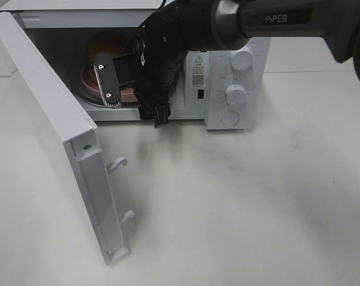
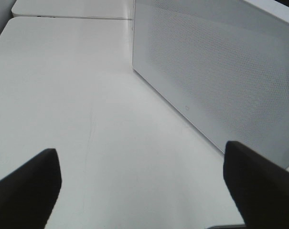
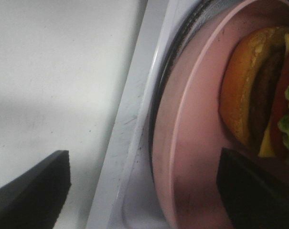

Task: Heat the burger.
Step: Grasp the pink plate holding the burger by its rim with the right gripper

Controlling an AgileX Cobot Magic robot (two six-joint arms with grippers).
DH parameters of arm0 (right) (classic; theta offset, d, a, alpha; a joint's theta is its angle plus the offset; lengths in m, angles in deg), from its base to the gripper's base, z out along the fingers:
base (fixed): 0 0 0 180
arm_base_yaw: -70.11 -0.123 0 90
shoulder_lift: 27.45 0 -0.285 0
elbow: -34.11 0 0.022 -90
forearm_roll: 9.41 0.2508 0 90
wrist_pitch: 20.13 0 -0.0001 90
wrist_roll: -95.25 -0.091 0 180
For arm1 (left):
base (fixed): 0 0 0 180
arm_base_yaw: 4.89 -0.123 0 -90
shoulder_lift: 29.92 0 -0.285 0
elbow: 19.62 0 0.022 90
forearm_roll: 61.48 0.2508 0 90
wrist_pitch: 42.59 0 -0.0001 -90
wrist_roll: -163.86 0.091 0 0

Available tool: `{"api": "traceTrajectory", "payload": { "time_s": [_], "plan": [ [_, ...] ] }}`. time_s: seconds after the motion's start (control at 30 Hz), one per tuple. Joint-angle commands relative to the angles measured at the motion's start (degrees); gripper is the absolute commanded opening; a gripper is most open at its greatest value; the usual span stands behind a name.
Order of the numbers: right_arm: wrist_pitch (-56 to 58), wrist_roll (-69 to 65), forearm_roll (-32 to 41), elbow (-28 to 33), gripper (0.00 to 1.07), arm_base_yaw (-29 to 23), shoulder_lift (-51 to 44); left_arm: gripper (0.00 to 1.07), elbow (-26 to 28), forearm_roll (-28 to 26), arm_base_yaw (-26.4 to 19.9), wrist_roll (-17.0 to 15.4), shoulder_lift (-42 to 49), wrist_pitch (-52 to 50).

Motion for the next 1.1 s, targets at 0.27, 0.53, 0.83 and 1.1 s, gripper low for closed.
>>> {"api": "traceTrajectory", "payload": {
  "time_s": [0.27,0.53,0.83,1.1],
  "plan": [
    [3.21,-3.67,-0.17,-9.11,0.79,0.46,5.9,0.84,-0.23,-0.34,0.06,0.06,0.4,-0.46],
    [4.01,-4.35,0.23,-11.69,0.73,0.74,8.65,0.84,-0.23,-0.34,0.06,0.06,0.4,-0.46],
    [3.27,-4.53,0.23,-11.86,0.33,0.92,9.97,0.84,-0.23,-0.34,0.06,0.06,0.4,-0.46],
    [5.9,-5.39,0.69,-11.86,0.0,0.74,9.97,0.84,-0.23,-0.34,0.06,0.06,0.4,-0.46]
  ]
}}
